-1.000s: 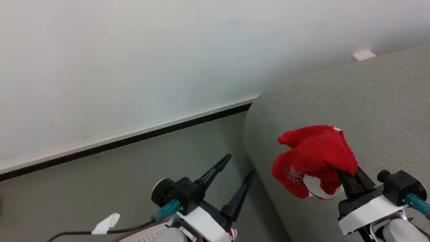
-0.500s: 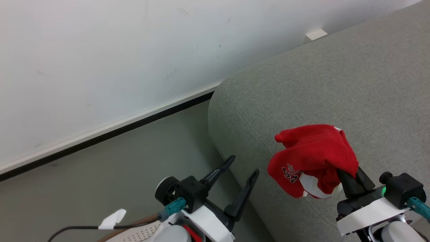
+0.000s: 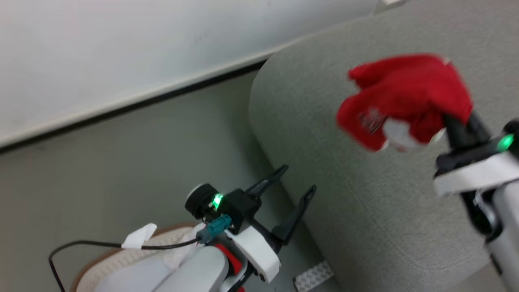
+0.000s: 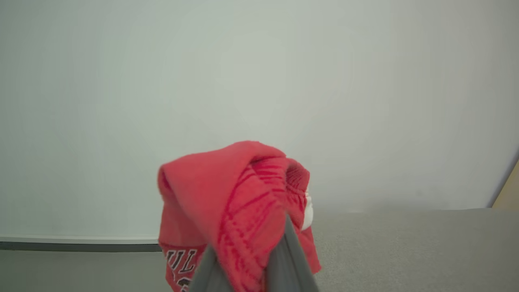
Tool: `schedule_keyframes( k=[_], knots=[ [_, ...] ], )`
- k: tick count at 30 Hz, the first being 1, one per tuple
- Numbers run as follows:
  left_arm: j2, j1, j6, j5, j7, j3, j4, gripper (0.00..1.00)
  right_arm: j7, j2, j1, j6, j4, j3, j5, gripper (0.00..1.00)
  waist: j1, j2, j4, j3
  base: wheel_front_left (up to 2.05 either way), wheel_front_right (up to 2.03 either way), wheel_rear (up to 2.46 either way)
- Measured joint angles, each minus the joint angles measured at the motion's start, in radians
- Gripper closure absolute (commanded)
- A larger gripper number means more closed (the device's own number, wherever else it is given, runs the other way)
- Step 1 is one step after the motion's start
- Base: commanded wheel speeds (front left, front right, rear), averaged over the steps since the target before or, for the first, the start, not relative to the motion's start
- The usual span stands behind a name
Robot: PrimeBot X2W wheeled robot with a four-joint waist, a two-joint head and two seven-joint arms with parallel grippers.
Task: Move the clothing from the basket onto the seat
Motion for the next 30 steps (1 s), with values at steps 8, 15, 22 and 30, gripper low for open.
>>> schedule_keyframes(
  k=[8, 15, 22, 30],
  knots=[
    [0.041, -0.102, -0.007, 0.045, 0.064, -0.017, -0.057, 0.00, 0.000, -0.080, -0.214, 0.000, 0.091, -0.136, 0.037, 1.00, 0.0002, 0.0000, 0.065, 0.190, 0.00, 0.00, 0.00],
    [0.046, -0.172, -0.007, 0.066, 0.085, -0.029, -0.085, 0.00, 0.000, -0.181, -0.336, 0.000, 0.270, -0.193, 0.014, 1.00, 0.0003, 0.0000, 0.142, 0.339, 0.00, 0.00, 0.00],
    [0.056, -0.187, -0.003, 0.070, 0.075, -0.028, -0.076, 0.00, 0.003, -0.212, -0.390, 0.000, 0.508, -0.052, 0.007, 1.00, 0.0002, 0.0000, 0.219, 0.415, 0.00, 0.00, 0.00],
    [0.053, -0.187, 0.003, 0.066, 0.057, -0.030, -0.051, 0.00, 0.042, -0.225, -0.439, 0.000, 0.678, 0.090, 0.122, 0.14, 0.0001, 0.0000, 0.231, 0.394, 0.00, 0.00, 0.00]
  ],
)
